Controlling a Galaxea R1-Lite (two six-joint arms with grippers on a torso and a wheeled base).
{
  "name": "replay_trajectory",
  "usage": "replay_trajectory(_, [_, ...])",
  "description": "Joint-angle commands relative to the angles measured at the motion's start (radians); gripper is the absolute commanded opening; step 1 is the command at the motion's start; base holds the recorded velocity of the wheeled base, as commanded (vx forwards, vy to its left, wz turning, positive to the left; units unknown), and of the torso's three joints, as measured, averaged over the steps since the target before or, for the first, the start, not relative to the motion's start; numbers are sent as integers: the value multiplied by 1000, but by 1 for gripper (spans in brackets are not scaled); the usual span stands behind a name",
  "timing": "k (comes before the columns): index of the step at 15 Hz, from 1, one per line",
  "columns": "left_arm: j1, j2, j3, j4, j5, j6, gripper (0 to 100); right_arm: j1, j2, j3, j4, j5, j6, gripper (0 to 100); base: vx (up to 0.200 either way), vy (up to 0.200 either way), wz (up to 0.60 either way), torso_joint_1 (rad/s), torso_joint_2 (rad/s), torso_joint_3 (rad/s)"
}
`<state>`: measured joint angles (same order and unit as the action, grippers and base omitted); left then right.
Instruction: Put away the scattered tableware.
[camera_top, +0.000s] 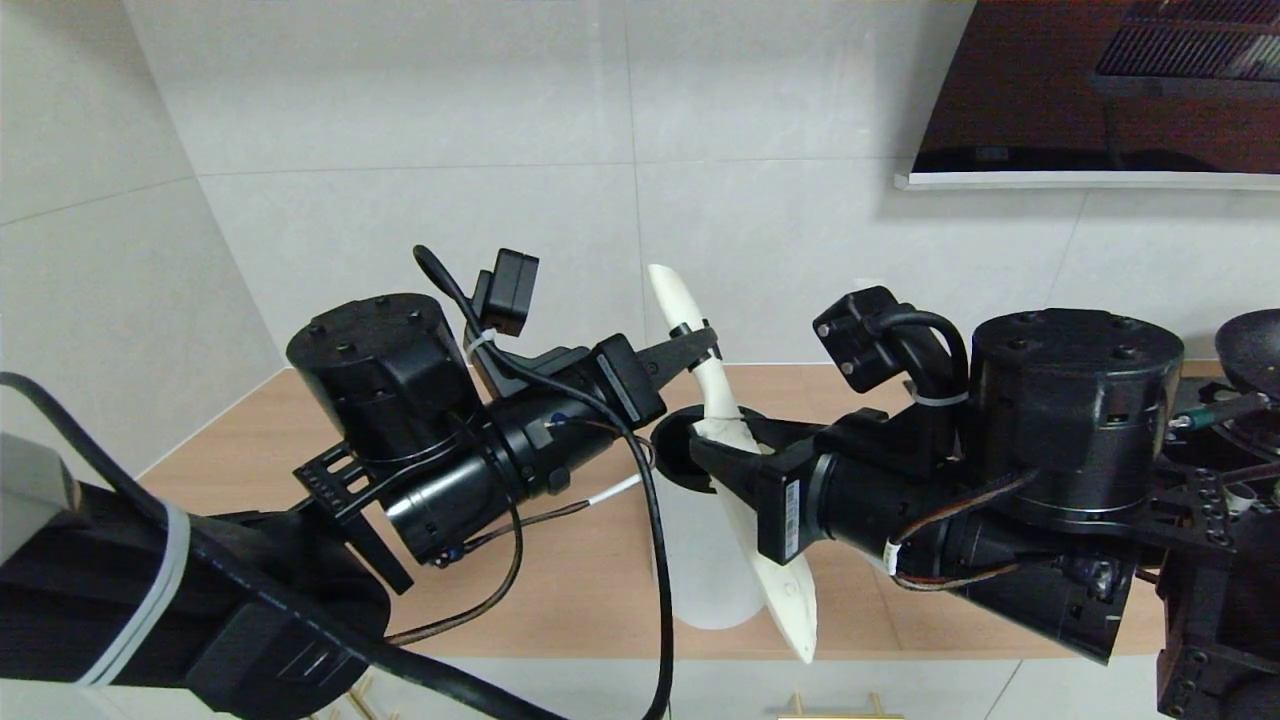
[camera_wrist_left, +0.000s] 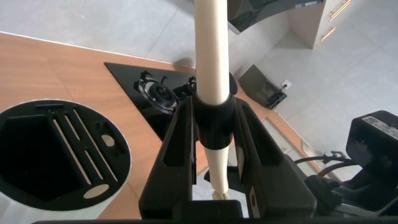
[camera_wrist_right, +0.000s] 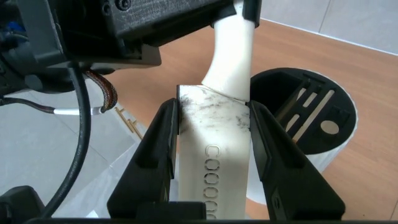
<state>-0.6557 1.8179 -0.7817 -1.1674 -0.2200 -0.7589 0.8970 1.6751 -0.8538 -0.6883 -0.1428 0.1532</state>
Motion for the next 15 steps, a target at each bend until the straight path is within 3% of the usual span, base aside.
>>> replay_trajectory(1, [-1,-3,-1,0,-1,0,0,0,2,1,0,0,0,100,0,0,0,0,0,0])
replay_trajectory(6, [1,-22,-13,5,8,3,0,0,-6,4,-14,-1,2,100,0,0,0,0,0,0])
replay_trajectory(8, [10,-63,-24,25,22,27,0,-12,-48,7,-13,-31,-3,100,0,0,0,0,0,0])
replay_trajectory(10, [39,-124,-74,112,70,76,0,-73,-132,22,1,-24,-7,100,0,0,0,0,0,0])
replay_trajectory(11, [47,-158,-154,227,160,113,0,-118,-201,29,32,-20,-7,100,0,0,0,0,0,0])
replay_trajectory(13, [57,-175,-303,388,249,176,0,-168,-293,25,102,5,-9,100,0,0,0,0,0,0])
replay_trajectory(15, [47,-161,-360,456,344,291,0,-207,-345,25,131,40,-9,100,0,0,0,0,0,0])
